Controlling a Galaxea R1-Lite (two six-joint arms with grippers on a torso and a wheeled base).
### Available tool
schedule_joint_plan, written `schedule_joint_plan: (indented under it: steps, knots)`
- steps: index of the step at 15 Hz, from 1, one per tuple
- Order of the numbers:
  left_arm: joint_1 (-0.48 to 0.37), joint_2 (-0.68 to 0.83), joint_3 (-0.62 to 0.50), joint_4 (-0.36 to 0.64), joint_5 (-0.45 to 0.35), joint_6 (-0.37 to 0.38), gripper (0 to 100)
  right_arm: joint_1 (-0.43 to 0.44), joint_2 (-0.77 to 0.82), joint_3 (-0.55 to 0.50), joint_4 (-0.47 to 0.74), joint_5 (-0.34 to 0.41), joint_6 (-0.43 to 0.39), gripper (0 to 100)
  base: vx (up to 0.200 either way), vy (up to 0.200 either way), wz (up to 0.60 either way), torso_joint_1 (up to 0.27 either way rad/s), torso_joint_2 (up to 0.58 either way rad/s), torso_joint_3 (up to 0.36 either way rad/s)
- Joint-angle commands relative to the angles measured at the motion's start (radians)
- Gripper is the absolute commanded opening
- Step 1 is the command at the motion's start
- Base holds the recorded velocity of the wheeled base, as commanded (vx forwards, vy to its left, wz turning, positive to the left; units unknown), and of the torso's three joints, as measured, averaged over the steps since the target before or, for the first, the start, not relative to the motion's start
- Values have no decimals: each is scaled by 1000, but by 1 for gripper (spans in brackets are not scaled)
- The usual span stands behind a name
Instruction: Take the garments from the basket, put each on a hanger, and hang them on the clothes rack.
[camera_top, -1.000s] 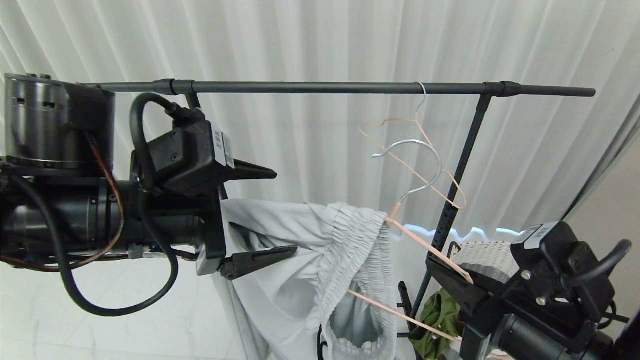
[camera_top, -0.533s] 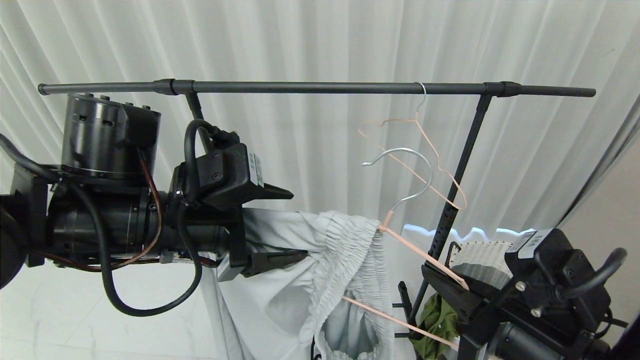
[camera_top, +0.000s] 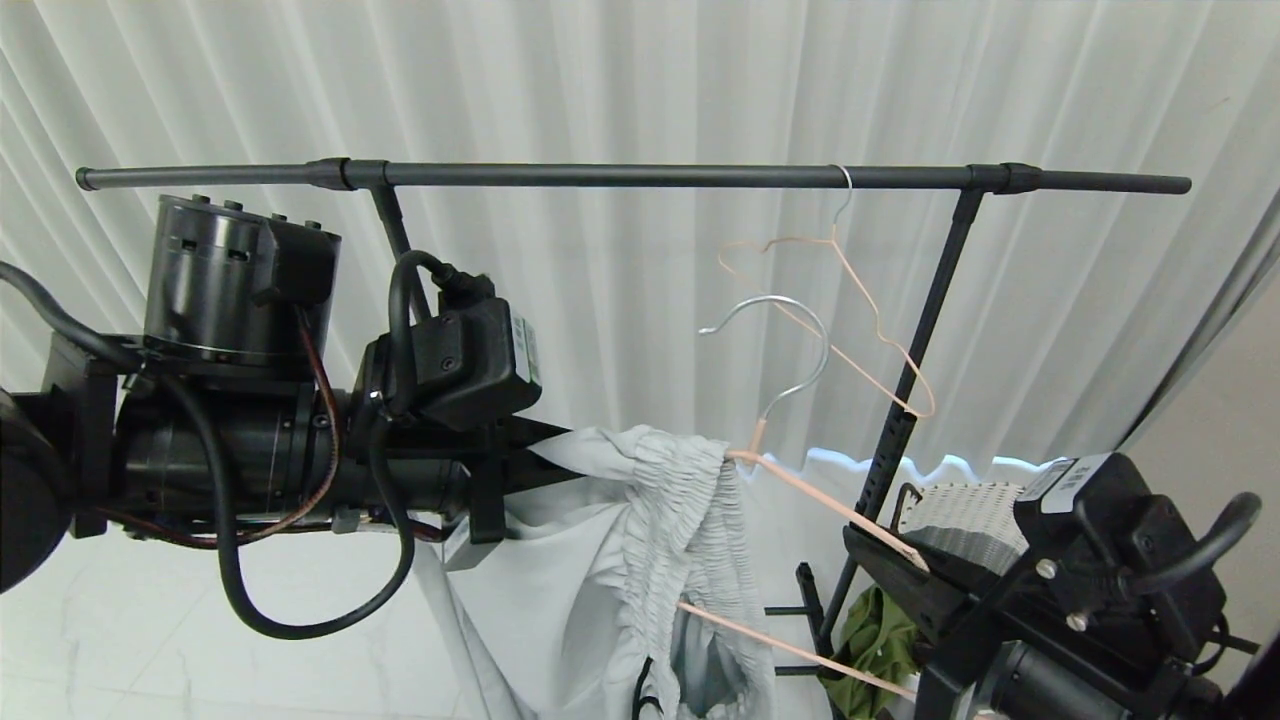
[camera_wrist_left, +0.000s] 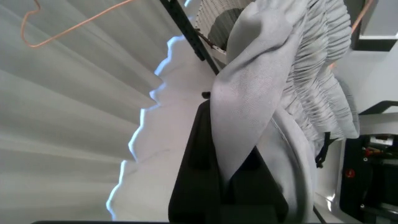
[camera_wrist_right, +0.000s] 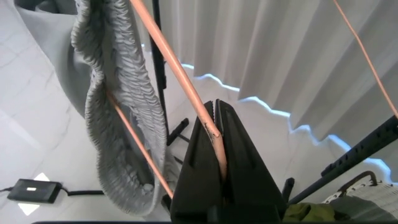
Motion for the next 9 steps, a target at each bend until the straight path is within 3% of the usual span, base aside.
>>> schedule_joint_plan:
  steps: [1, 2, 6, 9]
  knots:
    - [2, -2, 0, -2, 1, 0, 0, -4, 1, 0, 0, -1, -8, 0, 0, 0, 0, 0, 0, 0]
    - [2, -2, 0, -2, 1, 0, 0, -4, 1, 0, 0, -1, -11, 100, 0, 0, 0, 0, 0, 0]
    - [10, -8, 3, -2, 2, 3, 0, -7, -10, 32, 0, -1, -23, 100, 0, 0, 0, 0, 0, 0]
    - [29, -6, 13, -4, 13, 52, 0, -37, -29, 41, 0, -1, -20, 100, 0, 0, 0, 0, 0, 0]
